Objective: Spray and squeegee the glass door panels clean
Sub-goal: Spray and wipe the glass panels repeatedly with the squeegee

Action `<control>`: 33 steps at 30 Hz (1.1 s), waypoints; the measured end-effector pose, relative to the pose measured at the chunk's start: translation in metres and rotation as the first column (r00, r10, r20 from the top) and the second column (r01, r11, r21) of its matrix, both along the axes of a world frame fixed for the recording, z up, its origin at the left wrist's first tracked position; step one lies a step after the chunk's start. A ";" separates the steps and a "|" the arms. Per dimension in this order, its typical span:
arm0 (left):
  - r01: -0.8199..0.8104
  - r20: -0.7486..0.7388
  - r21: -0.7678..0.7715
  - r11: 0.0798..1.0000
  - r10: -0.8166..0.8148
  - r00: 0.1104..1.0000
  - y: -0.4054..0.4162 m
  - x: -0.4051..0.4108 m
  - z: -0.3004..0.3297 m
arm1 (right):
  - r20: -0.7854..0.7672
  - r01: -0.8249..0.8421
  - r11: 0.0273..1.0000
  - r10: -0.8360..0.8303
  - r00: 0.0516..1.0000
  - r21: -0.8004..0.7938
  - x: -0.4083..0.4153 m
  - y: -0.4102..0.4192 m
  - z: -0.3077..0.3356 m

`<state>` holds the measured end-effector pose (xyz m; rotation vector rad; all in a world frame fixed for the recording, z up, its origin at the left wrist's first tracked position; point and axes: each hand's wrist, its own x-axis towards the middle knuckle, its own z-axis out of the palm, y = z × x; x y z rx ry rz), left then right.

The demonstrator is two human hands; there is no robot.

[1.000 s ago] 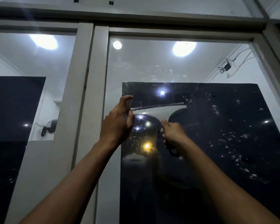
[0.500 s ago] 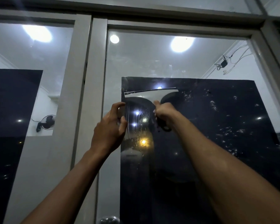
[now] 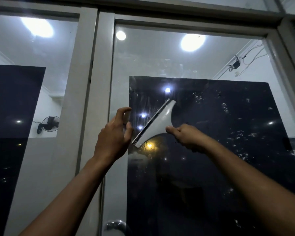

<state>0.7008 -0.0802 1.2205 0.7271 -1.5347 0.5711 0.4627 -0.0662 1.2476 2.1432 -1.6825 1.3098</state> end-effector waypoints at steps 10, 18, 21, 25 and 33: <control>0.005 0.008 0.008 1.000 -0.005 1.000 -0.011 -0.008 -0.005 | -0.337 0.282 0.936 -0.201 0.920 0.212 -0.113 0.020 0.039; -0.038 -0.014 -0.013 0.999 0.038 0.999 -0.007 -0.018 -0.005 | -0.436 0.247 0.947 -0.139 0.889 0.203 -0.040 -0.002 0.054; -0.038 -0.026 -0.014 0.999 0.038 0.999 -0.006 -0.019 -0.004 | -0.409 0.237 0.942 -0.125 0.904 0.236 -0.043 0.000 0.054; -0.040 -0.032 -0.010 0.999 0.040 0.999 -0.004 -0.021 -0.005 | -0.397 0.289 0.915 -0.163 0.903 0.281 -0.066 0.012 0.057; -0.050 -0.048 -0.004 0.999 0.050 0.998 0.000 -0.017 -0.009 | -0.436 0.243 0.957 -0.154 0.886 0.156 -0.016 0.009 0.054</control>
